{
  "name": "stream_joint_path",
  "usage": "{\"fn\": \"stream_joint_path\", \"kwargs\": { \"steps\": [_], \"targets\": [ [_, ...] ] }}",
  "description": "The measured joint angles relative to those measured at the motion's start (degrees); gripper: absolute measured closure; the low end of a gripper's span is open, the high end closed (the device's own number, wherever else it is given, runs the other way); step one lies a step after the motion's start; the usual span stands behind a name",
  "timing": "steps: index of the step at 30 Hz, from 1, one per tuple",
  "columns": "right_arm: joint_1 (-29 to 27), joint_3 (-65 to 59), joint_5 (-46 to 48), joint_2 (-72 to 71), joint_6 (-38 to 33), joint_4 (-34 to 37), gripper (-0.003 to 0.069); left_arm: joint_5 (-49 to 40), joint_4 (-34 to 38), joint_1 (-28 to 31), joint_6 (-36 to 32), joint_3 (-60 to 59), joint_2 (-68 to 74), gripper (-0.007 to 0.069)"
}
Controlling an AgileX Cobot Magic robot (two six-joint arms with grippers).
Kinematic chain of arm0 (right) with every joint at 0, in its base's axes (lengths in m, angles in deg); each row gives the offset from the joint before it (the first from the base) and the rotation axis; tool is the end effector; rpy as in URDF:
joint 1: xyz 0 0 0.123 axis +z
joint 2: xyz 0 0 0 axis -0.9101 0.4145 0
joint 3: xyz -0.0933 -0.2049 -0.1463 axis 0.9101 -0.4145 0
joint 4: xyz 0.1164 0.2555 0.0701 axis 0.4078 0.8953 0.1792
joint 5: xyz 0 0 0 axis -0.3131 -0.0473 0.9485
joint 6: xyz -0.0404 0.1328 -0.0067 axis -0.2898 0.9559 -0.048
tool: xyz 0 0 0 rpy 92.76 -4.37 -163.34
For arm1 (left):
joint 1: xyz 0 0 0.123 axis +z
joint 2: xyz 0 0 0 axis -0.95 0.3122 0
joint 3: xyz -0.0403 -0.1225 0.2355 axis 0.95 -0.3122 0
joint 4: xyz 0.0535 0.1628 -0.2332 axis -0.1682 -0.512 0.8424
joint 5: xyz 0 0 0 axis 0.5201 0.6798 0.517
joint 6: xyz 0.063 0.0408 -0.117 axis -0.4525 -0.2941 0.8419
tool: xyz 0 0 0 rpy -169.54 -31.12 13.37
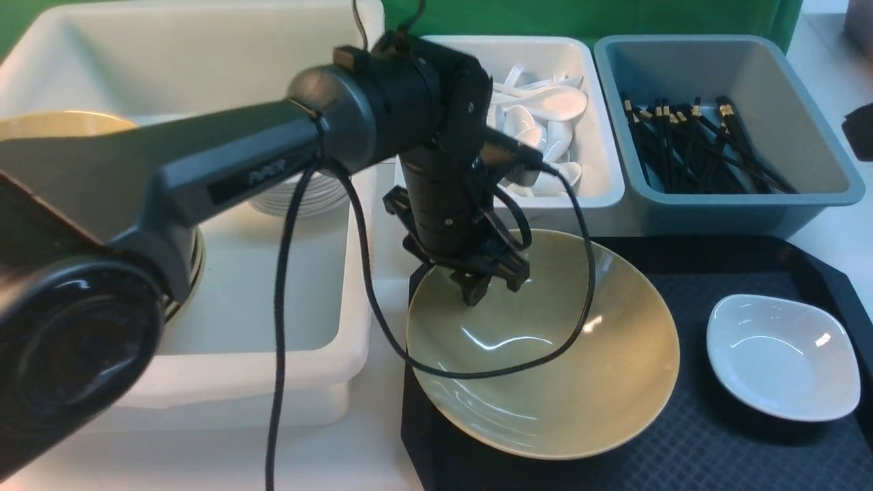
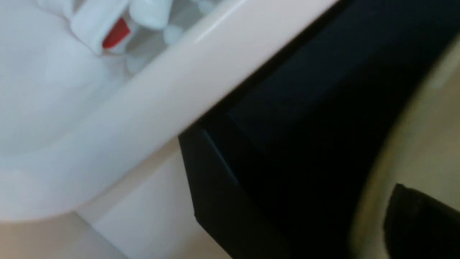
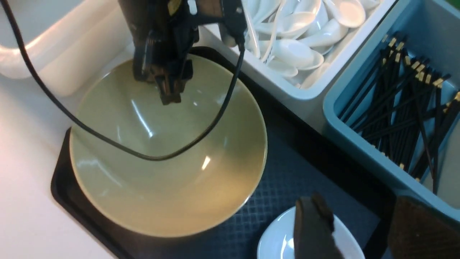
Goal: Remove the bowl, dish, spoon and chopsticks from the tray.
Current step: Use the left arm to grab the yellow noodle bowl on the left, then use the left arm to put the noodle bowl into the large storage box on the left
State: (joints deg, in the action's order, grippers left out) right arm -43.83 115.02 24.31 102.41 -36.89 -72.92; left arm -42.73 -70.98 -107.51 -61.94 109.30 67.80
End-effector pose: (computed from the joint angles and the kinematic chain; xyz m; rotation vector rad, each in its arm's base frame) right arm 0.2431 0.1007 0.4065 -0.7253 2.2358 0.1013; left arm 0.3848 -0.2836 0.1338 1.0169 2.7894 -0.1352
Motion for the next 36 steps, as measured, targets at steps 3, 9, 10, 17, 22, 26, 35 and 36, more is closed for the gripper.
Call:
{"fn": "stream_joint_path", "kwargs": {
  "steps": [3,9,10,17,22,26,35,36],
  "targets": [
    [0.00,-0.11,-0.38,0.85,-0.44,-0.06,0.0335,-1.68,3.10,0.26,-0.13,0.95,-1.33,0.0527],
    [0.00,-0.11,-2.77,2.43,-0.52,0.00,0.0422,-3.47,7.79,0.12,-1.01,1.72,-9.68,0.0620],
    [0.00,-0.11,-3.34,2.60,-0.53,0.00,0.0447,-3.39,6.50,0.22,-1.55,1.72,-12.29,0.0617],
    [0.00,-0.11,-9.73,3.52,-5.10,7.58,0.0623,-5.74,9.04,15.33,2.81,-3.06,-36.65,0.0622],
    [0.14,-0.11,-12.44,3.52,-11.94,15.97,0.0624,-5.01,9.68,40.69,5.88,-14.88,-53.15,0.0622],
    [1.71,-0.11,-13.63,3.52,-13.22,16.98,0.0624,-2.30,11.95,56.76,5.91,-22.39,-60.91,0.0622],
    [9.76,-0.11,-13.84,3.52,-15.98,17.93,0.0624,4.30,31.00,75.56,1.32,-32.52,-59.36,0.0622],
    [9.96,-0.11,-13.56,3.52,-16.06,17.93,0.0624,4.58,32.06,75.66,1.11,-32.79,-57.99,0.0622]
  ]
}}
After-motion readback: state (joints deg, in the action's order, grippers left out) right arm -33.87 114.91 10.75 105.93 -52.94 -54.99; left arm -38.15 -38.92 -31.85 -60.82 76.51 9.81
